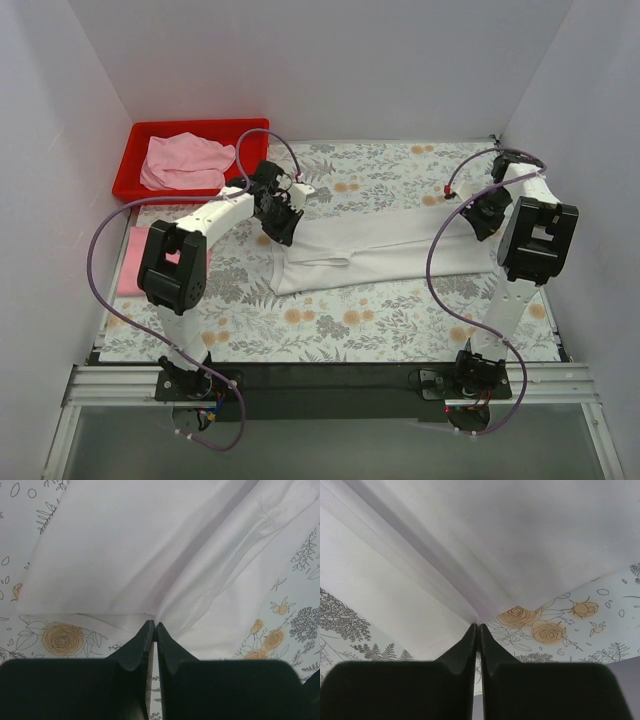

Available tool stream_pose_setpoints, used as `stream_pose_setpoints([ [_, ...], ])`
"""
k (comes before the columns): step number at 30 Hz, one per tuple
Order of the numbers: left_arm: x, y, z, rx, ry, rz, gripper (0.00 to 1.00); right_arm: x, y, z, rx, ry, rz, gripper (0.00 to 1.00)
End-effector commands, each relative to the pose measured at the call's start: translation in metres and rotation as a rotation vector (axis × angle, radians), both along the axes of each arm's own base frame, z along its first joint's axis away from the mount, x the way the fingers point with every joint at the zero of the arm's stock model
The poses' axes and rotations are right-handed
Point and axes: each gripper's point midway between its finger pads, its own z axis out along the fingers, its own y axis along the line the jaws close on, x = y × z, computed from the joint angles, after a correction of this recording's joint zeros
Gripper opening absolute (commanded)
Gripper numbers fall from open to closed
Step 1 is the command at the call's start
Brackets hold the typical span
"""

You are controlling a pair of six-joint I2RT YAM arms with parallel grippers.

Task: Fold and stack the t-shirts
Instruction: Fold the tshirt

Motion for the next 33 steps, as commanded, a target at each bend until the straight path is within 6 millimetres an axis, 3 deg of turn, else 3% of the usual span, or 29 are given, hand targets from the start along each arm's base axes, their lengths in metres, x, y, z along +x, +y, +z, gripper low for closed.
stream_pose_setpoints([
  [1, 0.019, 0.001, 0.01, 0.004, -0.058, 0.032, 0.06, 0.017, -0.004, 0.011, -0.028, -0.044, -0.037, 0.22],
  [3, 0.021, 0.001, 0.015, 0.0, -0.054, 0.057, 0.15, 0.02, -0.006, 0.018, -0.04, -0.06, -0.054, 0.33],
  [5, 0.021, 0.005, 0.027, -0.031, -0.043, 0.081, 0.27, 0.019, -0.009, 0.025, -0.043, -0.071, -0.082, 0.35],
  [8, 0.008, 0.007, 0.047, -0.074, -0.035, 0.097, 0.33, 0.012, -0.005, 0.04, -0.035, -0.093, -0.116, 0.39],
  [10, -0.011, 0.008, 0.046, -0.098, 0.009, 0.11, 0.33, 0.002, 0.005, 0.05, 0.005, -0.1, -0.138, 0.4],
  [11, -0.021, 0.004, 0.059, -0.148, 0.004, 0.1, 0.33, -0.003, 0.011, 0.06, 0.026, -0.108, -0.174, 0.4],
  [15, -0.069, 0.007, 0.035, -0.176, 0.151, 0.124, 0.32, -0.034, 0.048, 0.06, 0.137, -0.026, -0.214, 0.36],
  [18, -0.081, 0.01, 0.024, -0.156, 0.167, 0.134, 0.32, -0.056, 0.064, 0.045, 0.158, 0.045, -0.235, 0.33],
  [29, -0.093, 0.036, -0.043, 0.035, 0.18, 0.209, 0.29, -0.069, 0.05, -0.02, 0.059, 0.102, -0.303, 0.29],
  [33, -0.099, 0.047, -0.059, 0.096, 0.196, 0.229, 0.28, -0.073, 0.042, -0.033, 0.011, 0.112, -0.308, 0.27],
])
